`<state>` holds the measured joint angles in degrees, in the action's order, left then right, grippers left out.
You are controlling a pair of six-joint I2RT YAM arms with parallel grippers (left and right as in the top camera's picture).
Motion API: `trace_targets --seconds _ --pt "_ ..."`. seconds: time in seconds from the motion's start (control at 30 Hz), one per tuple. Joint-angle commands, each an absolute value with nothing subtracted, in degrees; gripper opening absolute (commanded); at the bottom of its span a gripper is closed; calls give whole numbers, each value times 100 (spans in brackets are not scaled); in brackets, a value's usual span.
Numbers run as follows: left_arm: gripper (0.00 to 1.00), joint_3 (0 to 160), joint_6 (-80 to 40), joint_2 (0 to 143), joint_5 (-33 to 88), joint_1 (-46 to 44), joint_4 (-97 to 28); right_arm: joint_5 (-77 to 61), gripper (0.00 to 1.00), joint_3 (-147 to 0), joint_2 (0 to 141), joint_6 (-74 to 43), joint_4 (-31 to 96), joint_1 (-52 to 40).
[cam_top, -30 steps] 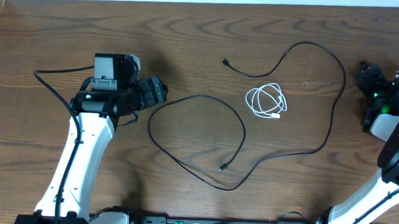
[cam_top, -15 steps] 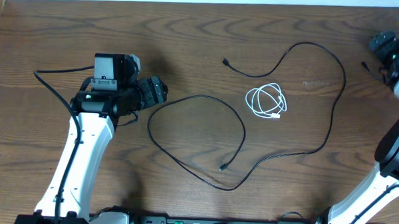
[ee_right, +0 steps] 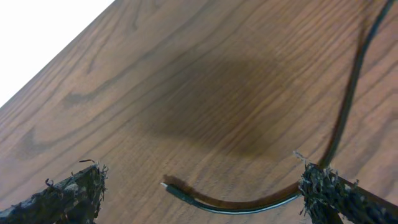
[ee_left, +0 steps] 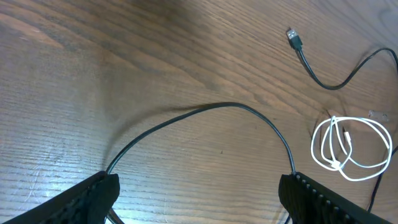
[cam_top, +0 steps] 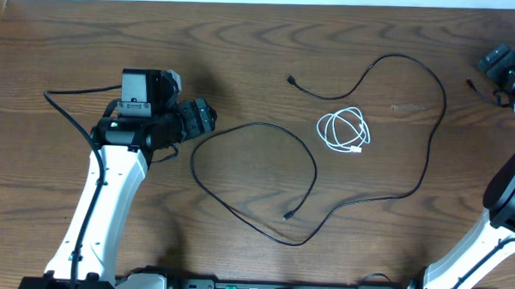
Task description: Untangle cables
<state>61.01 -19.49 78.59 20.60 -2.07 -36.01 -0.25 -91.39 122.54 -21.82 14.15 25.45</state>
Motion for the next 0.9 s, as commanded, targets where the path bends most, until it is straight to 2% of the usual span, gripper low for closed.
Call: trace_targets --seconds 0.0,0.4,0.87 --pt "87 6211 -1918 7835 1981 -204 -3623 158 99 -9220 12420 -2202 1463 2596" --pt "87 6211 -1918 7835 1981 -204 -3623 -60 95 -9220 13058 -2591 1553 2591" --pt "87 6211 -1918 7835 1981 -204 -3623 -134 90 -9223 13102 -2587 2744 2939"
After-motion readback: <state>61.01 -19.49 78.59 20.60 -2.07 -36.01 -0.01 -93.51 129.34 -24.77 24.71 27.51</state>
